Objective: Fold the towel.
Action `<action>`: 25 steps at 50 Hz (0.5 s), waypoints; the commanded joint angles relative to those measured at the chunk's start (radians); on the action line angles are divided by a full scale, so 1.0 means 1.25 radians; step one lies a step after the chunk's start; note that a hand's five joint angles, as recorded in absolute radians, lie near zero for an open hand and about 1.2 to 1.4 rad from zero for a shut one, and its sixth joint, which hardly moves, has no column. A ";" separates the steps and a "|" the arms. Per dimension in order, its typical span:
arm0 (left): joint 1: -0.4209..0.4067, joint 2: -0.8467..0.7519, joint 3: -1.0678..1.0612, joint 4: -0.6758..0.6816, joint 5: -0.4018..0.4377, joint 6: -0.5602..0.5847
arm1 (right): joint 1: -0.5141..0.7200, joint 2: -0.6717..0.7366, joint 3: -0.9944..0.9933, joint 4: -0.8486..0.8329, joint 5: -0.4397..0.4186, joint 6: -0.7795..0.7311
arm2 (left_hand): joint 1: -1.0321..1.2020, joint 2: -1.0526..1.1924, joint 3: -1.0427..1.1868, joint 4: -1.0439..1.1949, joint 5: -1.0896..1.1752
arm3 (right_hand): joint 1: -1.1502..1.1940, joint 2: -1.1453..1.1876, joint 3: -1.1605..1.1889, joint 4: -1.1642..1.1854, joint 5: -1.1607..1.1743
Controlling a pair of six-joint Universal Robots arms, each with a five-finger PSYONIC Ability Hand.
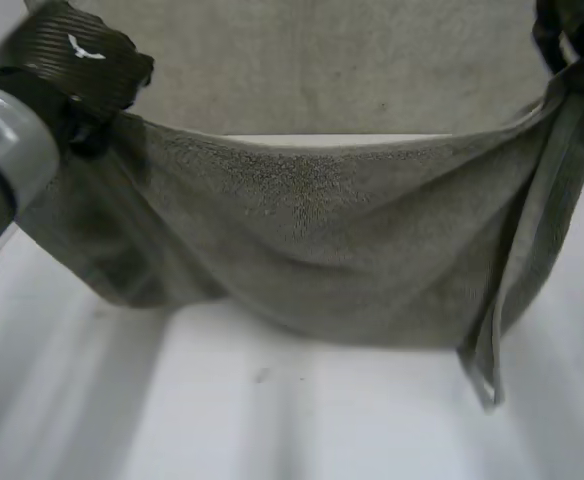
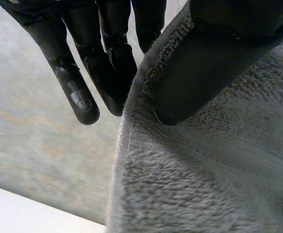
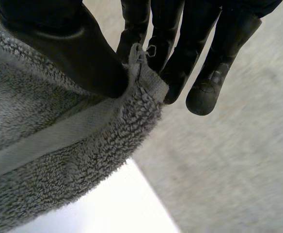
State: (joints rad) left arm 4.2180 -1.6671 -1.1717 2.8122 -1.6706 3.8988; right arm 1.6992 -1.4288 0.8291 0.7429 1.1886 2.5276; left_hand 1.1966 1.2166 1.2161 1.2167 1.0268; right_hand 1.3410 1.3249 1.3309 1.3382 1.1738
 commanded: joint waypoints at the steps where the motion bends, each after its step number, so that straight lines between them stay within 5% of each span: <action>1: 0.033 -0.270 0.144 -0.070 0.005 -0.008 | 0.024 0.198 -0.034 0.018 0.006 -0.020 | 0.160 0.144 0.144 0.144 0.156 | 0.044 0.057 0.052 0.046 0.038; 7: 0.040 -0.413 0.276 -0.070 0.007 -0.002 | 0.043 0.315 -0.123 0.002 0.071 -0.051 | 0.160 0.144 0.144 0.144 0.156 | 0.044 0.057 0.052 0.046 0.038; 13: 0.041 -0.538 0.624 -0.047 0.021 -0.018 | 0.095 0.434 -0.390 -0.132 0.154 -0.035 | 0.160 0.144 0.144 0.144 0.156 | 0.044 0.057 0.052 0.046 0.038; 18: 0.046 -0.516 0.795 0.117 0.039 -0.183 | 0.095 0.413 -0.567 -0.312 0.161 0.096 | 0.160 0.144 0.144 0.144 0.156 | 0.044 0.057 0.052 0.046 0.038; 25: 0.063 -0.434 0.747 0.151 0.044 -0.329 | 0.092 0.350 -0.579 -0.322 0.134 0.188 | 0.160 0.144 0.144 0.144 0.156 | 0.044 0.057 0.052 0.046 0.038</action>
State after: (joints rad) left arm 4.2758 -2.3057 -0.1817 2.9508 -1.6205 3.6622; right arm 1.8213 -0.9143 0.1167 0.3584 1.3922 2.6531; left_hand 1.1967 1.2171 1.2165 1.2172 1.0308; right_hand 1.3411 1.3249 1.3309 1.3490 1.1737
